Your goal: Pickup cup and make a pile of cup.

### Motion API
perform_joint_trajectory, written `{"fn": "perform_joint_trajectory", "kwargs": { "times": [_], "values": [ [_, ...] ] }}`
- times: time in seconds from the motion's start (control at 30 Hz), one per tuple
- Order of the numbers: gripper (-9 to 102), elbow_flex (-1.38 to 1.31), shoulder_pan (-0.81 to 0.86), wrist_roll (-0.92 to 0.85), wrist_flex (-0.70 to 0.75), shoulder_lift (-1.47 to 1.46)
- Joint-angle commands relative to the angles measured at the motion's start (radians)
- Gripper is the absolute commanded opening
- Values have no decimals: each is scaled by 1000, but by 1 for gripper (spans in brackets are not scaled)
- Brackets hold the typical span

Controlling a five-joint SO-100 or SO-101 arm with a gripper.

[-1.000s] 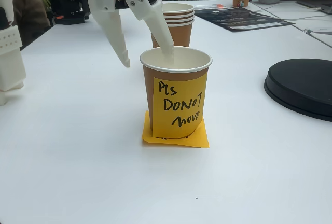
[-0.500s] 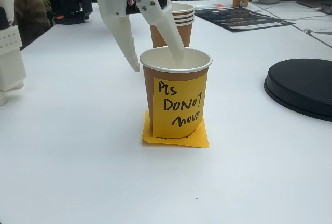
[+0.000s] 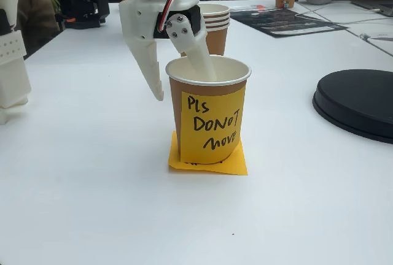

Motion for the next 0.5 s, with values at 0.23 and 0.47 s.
{"fn": "perform_joint_trajectory", "kwargs": {
  "times": [0.23,0.47],
  "values": [
    [27,-84,-9,9,-6,-9],
    [27,-84,-9,9,-6,-9]
  ]
}}
